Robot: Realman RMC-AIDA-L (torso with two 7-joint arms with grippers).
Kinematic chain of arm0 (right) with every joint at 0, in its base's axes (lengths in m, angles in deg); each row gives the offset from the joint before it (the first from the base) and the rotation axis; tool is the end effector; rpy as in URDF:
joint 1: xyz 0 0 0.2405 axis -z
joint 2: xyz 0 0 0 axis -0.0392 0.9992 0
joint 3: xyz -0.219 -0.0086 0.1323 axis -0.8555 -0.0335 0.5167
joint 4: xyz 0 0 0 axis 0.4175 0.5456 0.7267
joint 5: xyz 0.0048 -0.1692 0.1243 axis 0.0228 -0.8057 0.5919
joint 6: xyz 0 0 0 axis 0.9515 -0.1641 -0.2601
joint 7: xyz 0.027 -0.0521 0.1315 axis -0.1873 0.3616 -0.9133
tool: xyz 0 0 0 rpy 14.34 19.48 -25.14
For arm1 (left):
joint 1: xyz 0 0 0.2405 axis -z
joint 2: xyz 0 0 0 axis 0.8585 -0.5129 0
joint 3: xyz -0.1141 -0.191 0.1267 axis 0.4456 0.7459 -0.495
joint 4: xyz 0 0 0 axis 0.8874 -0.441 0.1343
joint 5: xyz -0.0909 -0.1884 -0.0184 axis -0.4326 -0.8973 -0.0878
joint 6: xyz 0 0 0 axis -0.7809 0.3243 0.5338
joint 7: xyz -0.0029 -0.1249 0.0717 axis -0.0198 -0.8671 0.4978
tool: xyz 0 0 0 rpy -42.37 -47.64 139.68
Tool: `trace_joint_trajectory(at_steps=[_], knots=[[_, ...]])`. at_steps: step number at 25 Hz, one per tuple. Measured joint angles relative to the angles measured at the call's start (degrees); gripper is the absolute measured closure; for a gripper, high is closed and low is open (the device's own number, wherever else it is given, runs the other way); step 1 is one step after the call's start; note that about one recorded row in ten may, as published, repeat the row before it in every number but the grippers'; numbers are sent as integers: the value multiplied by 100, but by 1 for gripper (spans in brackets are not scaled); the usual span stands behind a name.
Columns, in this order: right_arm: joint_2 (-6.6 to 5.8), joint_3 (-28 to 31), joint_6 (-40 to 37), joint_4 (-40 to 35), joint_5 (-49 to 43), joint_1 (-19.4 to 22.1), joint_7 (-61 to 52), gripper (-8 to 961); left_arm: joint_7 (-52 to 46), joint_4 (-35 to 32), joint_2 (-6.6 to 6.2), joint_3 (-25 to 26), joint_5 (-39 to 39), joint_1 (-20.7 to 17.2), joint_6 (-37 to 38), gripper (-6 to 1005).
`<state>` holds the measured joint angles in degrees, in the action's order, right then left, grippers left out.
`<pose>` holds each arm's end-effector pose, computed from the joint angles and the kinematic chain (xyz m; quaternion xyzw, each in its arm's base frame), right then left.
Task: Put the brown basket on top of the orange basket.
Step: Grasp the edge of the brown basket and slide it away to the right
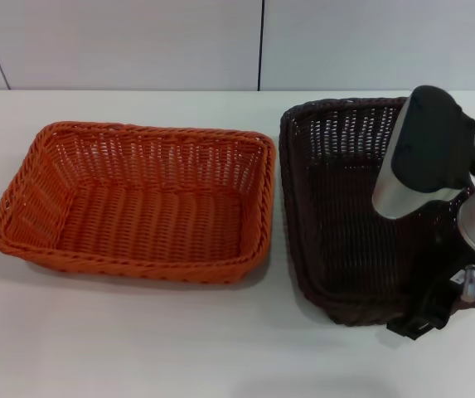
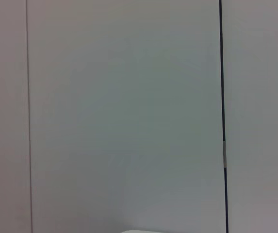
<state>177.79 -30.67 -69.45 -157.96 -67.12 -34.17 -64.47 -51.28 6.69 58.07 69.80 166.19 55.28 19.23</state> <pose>0.1471 0.3215 -0.0054 -0.9419 0.1665 -0.2771 0.0906 -0.3684 0.2363 0.0184 -0.5449 -0.2916 -0.2127 0.7568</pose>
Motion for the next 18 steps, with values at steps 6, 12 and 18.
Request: trace_joint_trajectory(at_steps=[6, 12, 18], knots=[[2, -105, 48, -8, -5, 7, -21, 384, 0, -24, -8, 0, 20, 23, 1, 242], [10, -119, 71, -113, 4, 35, -98, 618, 0, -84, -9, 0, 26, 42, 29, 242], [25, -120, 112, -386, -5, 161, -190, 707, 0, -100, -14, -8, 38, 44, 35, 242]])
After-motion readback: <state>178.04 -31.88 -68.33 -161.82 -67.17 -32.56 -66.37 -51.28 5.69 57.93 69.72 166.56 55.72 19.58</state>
